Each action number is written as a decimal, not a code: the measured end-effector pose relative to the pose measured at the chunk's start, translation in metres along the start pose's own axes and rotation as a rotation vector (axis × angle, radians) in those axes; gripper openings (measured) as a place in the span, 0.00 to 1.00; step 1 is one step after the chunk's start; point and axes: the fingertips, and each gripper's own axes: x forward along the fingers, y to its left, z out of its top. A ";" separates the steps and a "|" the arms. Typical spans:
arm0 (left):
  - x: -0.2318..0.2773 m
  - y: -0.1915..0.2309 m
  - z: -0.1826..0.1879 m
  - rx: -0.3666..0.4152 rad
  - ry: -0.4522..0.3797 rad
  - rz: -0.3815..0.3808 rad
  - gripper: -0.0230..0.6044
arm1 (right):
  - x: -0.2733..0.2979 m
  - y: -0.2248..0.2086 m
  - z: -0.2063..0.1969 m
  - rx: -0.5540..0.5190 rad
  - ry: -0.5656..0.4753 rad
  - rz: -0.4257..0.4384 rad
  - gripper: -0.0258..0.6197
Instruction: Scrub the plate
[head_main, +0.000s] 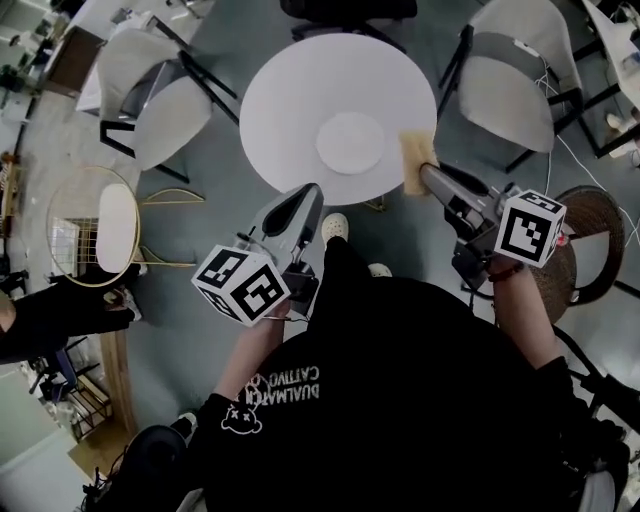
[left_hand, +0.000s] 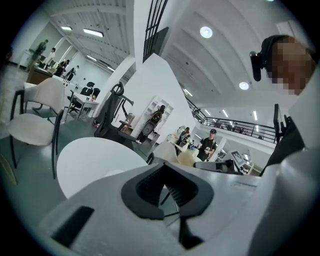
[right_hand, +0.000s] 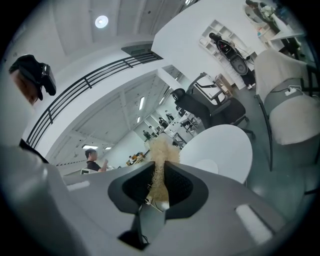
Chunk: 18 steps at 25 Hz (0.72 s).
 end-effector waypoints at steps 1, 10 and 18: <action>0.003 0.009 0.002 -0.003 0.019 0.008 0.04 | 0.006 -0.002 0.002 0.005 -0.001 -0.007 0.13; 0.050 0.110 -0.023 0.081 0.281 0.187 0.04 | 0.035 -0.041 0.021 0.087 -0.049 -0.074 0.13; 0.105 0.181 -0.105 -0.139 0.556 0.273 0.28 | 0.056 -0.088 0.013 0.174 -0.050 -0.159 0.13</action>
